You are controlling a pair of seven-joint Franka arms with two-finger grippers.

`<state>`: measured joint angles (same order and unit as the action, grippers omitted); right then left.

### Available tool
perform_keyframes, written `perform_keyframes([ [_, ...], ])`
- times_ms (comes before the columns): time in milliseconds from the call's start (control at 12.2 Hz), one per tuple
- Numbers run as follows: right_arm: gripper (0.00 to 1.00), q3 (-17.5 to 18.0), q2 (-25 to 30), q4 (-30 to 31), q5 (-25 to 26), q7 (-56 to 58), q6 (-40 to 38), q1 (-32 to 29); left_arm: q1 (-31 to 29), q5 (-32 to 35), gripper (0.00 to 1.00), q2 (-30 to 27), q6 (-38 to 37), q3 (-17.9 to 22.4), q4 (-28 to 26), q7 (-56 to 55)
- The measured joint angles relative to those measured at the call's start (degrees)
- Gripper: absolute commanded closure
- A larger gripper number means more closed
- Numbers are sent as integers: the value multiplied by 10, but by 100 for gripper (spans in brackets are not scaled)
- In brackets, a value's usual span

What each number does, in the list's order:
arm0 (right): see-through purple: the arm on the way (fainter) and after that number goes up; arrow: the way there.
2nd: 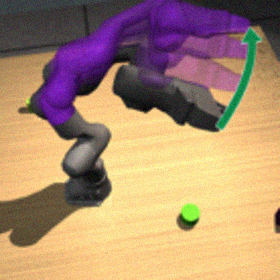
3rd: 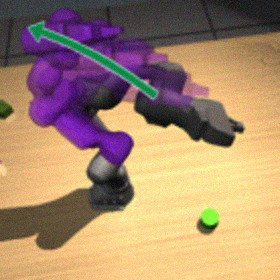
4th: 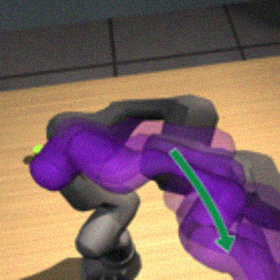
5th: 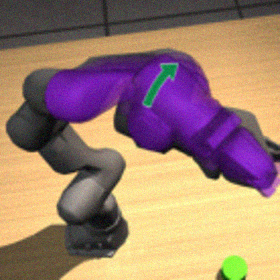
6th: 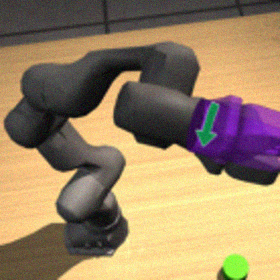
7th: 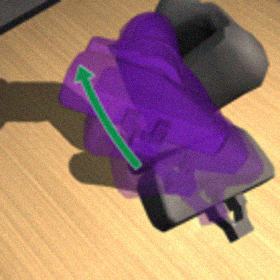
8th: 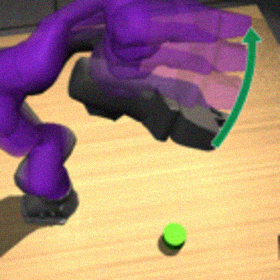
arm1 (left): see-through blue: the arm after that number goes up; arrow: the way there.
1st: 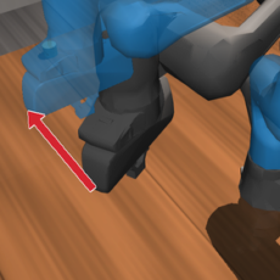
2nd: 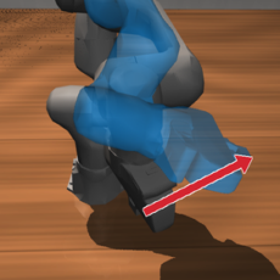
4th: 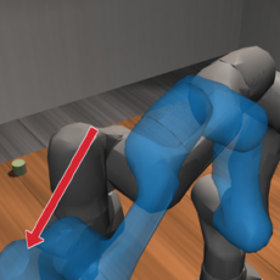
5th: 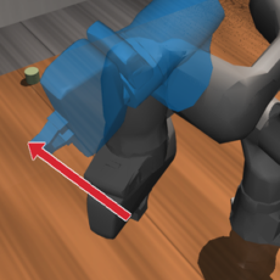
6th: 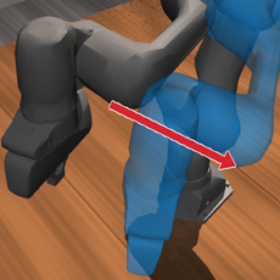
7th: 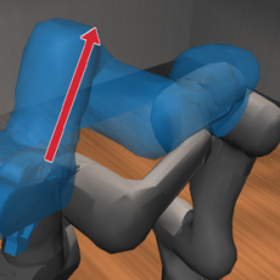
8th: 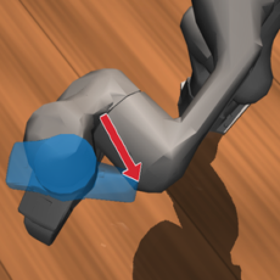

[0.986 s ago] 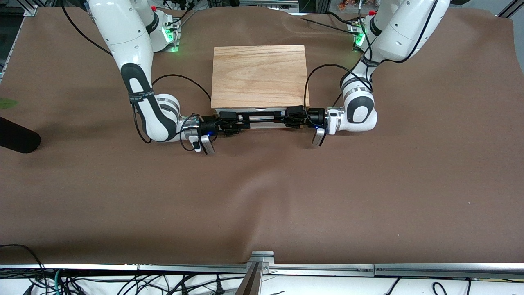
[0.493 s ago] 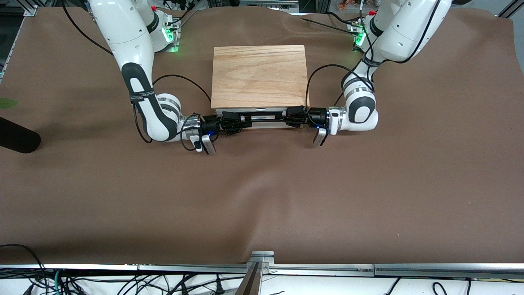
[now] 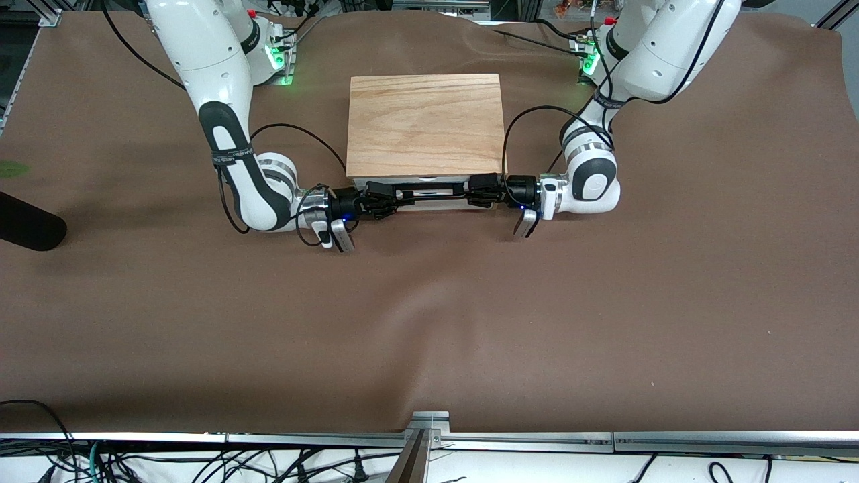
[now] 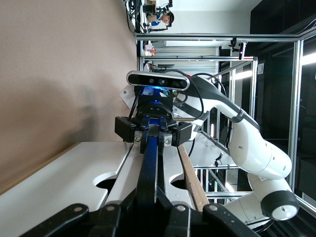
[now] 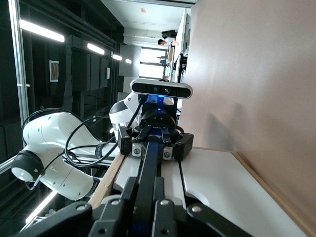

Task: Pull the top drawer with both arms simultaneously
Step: 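Pull the handle outward with both grippers, sliding the drawer open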

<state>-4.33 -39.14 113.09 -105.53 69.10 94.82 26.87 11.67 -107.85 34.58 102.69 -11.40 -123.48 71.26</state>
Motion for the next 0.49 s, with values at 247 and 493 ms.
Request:
perform_keyframes([
  [247, 88, 0, 0, 0, 0, 0, 0, 0, 0, 0, 80, 0, 0, 0, 0, 0],
  [493, 88, 0, 0, -1, 0, 0, 0, 0, 0, 0, 94, 1, 1, 0, -1, -9],
])
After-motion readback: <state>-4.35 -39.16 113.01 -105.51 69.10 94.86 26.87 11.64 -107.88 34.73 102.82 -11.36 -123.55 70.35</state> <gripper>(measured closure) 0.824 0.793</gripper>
